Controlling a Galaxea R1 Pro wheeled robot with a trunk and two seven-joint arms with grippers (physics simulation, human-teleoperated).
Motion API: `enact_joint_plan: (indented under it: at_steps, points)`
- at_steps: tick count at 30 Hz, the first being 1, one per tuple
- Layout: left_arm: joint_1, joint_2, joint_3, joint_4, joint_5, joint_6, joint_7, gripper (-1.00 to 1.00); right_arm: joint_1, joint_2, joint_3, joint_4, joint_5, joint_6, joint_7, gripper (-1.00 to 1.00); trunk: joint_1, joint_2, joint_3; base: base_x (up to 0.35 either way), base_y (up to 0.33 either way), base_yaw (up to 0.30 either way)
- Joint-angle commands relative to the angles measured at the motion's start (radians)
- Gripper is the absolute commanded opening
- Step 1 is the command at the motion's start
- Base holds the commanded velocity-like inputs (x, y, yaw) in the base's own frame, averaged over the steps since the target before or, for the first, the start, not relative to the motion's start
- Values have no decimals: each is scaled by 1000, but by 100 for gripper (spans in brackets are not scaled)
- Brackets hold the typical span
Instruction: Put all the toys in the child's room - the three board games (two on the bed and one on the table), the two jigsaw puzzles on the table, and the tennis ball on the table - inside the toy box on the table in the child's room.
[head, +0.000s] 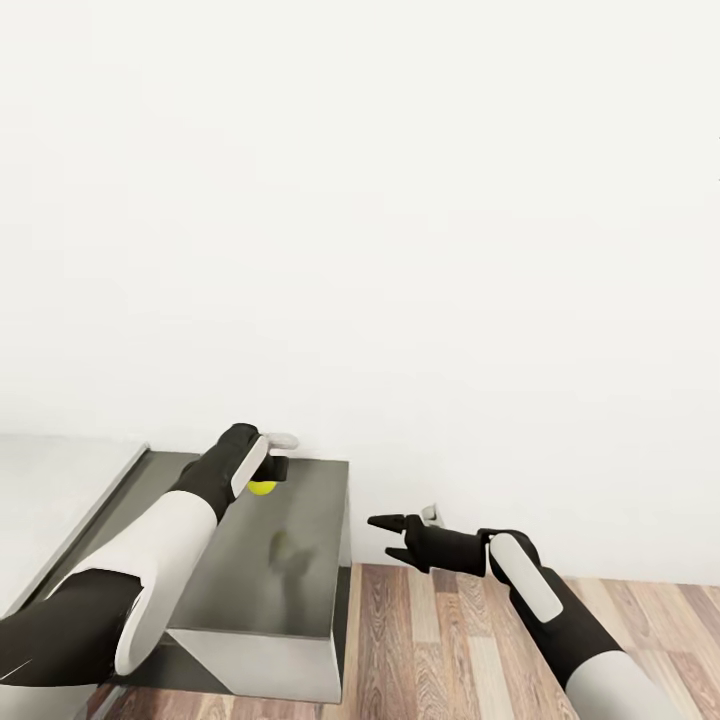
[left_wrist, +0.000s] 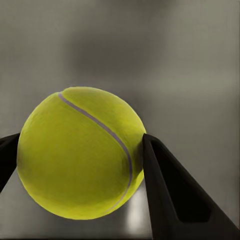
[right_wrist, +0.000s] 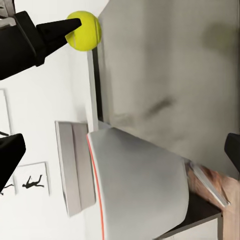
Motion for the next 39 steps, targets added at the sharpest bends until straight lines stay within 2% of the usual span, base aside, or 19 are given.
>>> enact_joint_plan:
  at_steps: [1,20,31,39]
  points:
    - [-1,1,-5,-1,7,3,5,-100,0,-1,2,1,9,-7,9,100,0,-2,-2,-35,0,11]
    - [0,0,-5,-2,8,3,5,-100,4,-2,0,15,-1,-26,18,100,0,-2,-2,-34,0,1]
    - [-1,0,-5,-4,8,3,5,-100,4,-1,1,16,2,-28,17,100,0,-2,13,-137,0,-75]
    - [-1,0,-5,-4,8,3,5,-100,4,-2,1,43,8,-60,11,100,0,-2,24,-50,0,-79]
